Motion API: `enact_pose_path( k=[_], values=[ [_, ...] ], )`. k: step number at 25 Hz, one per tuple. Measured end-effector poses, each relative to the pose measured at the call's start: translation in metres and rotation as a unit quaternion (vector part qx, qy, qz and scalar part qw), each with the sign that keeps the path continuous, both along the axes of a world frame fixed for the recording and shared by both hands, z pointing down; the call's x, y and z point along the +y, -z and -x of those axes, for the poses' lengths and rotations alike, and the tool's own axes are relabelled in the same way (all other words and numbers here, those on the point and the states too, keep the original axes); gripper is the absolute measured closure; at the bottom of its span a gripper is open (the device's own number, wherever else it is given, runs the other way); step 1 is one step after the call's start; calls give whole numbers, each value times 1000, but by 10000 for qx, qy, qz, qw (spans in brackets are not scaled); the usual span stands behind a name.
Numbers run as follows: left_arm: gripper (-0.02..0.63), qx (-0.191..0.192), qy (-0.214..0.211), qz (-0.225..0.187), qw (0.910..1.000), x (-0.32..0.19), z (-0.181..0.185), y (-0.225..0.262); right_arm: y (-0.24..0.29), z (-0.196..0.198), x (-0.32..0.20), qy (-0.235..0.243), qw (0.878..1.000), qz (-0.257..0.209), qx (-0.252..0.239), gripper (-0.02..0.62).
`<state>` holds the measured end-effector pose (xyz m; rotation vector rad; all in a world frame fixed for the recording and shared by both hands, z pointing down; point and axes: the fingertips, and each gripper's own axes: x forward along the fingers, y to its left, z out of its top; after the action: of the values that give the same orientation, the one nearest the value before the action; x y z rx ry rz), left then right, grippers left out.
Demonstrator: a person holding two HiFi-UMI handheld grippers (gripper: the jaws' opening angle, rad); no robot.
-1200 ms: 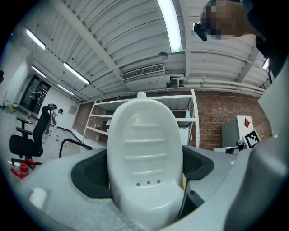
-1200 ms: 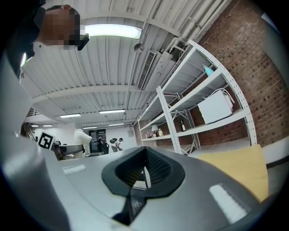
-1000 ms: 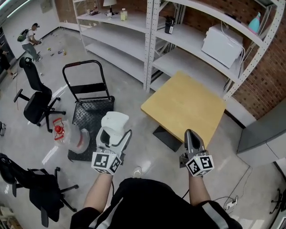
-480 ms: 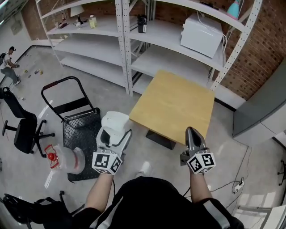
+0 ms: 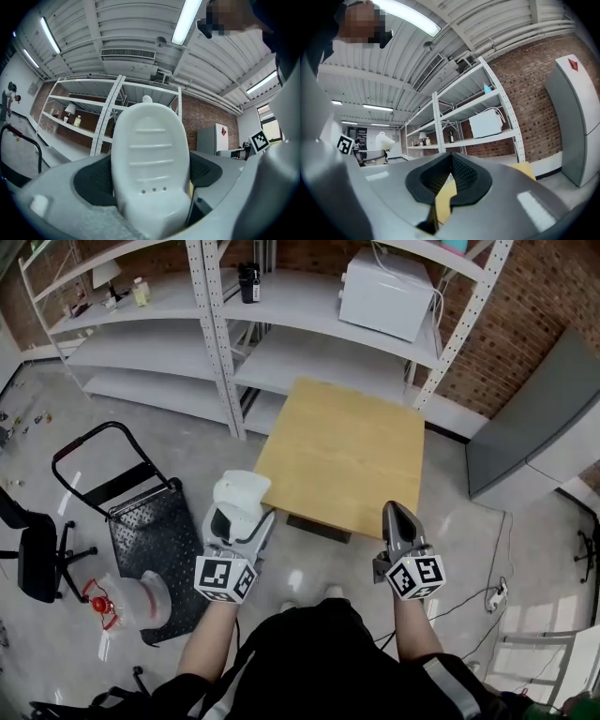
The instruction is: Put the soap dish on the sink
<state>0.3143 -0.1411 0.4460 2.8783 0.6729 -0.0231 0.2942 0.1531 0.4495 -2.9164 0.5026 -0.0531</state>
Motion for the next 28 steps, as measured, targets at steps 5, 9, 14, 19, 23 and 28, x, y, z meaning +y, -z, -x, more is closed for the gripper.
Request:
enact_pose_path(
  k=[5,9,14,19,23,28],
  values=[
    [153,-116,-291,-71,9995,35,-26,-12,-5,-15,23,-213,9998,-24,-63,591],
    [153,-156,-351,-183,9991,57,-49,-15,-9,-39,46,-251,9996,-50,-102,591],
    [153,-184,-236,-312,9991,84,-84,-16,-14,-83,78,-160,9997,-157,-130,591],
    [153,-222,-225,-383,9988,111,-115,-19,-20,-114,103,-127,9995,-242,-156,591],
    [153,-293,-252,-466,9982,139,-140,-27,-27,-134,124,-61,9995,-211,-208,591],
    [153,-353,-312,-452,9979,178,-168,-34,-30,-157,155,-23,9997,-75,-236,591]
  ],
)
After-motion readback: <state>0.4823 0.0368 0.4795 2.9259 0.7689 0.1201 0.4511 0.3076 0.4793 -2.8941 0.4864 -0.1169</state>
